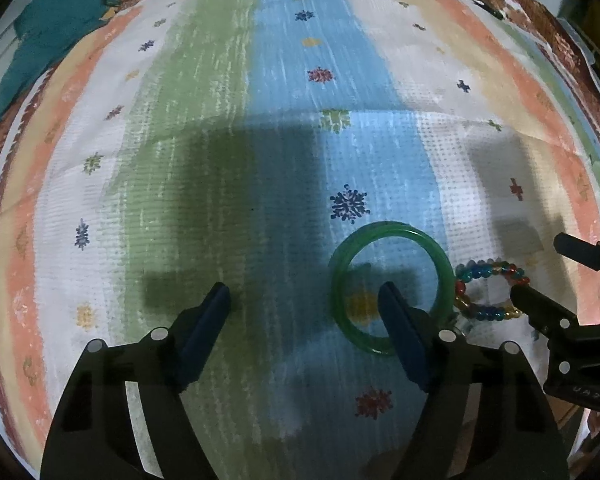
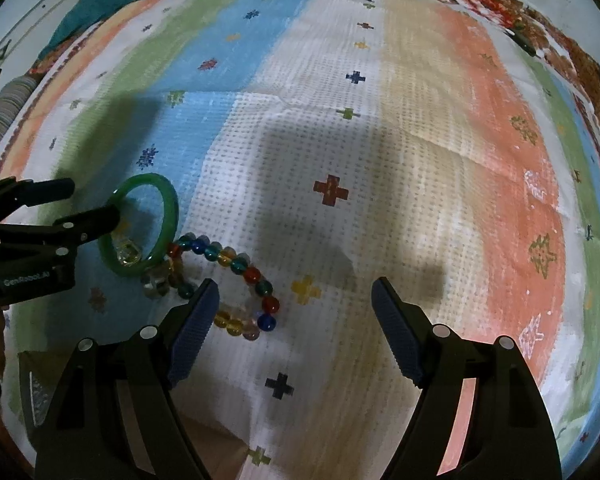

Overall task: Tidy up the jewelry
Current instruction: 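Grasp the green bangle with the left gripper while the right grasps the multicolour bracelet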

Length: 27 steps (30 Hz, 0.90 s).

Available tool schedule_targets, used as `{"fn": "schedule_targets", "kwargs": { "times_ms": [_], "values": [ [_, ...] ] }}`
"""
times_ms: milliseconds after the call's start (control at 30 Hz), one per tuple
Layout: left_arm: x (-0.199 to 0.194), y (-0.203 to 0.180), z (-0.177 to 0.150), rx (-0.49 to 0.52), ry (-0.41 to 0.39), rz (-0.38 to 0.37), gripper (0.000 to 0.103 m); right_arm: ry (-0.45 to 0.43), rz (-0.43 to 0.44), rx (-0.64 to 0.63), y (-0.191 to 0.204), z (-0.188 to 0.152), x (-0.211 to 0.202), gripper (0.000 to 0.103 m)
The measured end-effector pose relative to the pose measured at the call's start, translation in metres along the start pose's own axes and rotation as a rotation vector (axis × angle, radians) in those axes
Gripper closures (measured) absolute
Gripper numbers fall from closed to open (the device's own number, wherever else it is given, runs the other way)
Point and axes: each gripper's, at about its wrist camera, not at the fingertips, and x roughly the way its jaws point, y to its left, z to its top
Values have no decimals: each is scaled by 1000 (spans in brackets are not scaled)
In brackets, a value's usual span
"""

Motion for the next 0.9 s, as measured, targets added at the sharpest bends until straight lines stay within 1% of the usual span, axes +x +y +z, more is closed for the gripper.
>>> {"fn": "schedule_targets", "kwargs": {
  "times_ms": [33, 67, 133, 200, 267, 300, 333, 367, 400, 433, 467, 500, 633, 900],
  "values": [
    [2, 1, 1, -6, -1, -2, 29, 3, -3, 0, 0, 0, 2, 29],
    [3, 1, 1, -8, 0, 0, 32, 9, -6, 2, -1, 1, 5, 35],
    [6, 1, 1, -2, -1, 16, 38, 1, -16, 0, -2, 2, 7, 39],
    [7, 0, 1, 7, -9, 34, 40, -6, -22, -3, -1, 4, 9, 41],
    [7, -3, 0, 18, -21, 44, 50, -10, -29, -16, 2, 5, 11, 46],
    [8, -5, 0, 34, -27, 44, 53, -11, -30, -27, 5, 5, 11, 48],
    [8, -7, 0, 48, -29, 42, 60, -12, -33, -35, 6, 5, 11, 53],
    [8, -9, 0, 60, -30, 39, 69, -14, -35, -39, 7, 5, 11, 60],
    [8, -9, 0, 66, -29, 38, 74, -14, -35, -41, 8, 5, 11, 66],
    [8, -9, 0, 65, -27, 37, 84, -13, -33, -43, 8, 5, 10, 78],
    [8, -7, 1, 60, -24, 38, 92, -10, -29, -45, 8, 5, 11, 89],
    [8, -5, 1, 52, -21, 39, 95, -9, -26, -48, 9, 5, 10, 91],
    [5, 5, 0, 35, -19, 12, 96, -24, -15, -43, 7, 3, 6, 93],
    [-8, 18, -9, 11, -20, 35, 96, -86, 3, -35, 10, 5, -20, 93]
  ]
}}
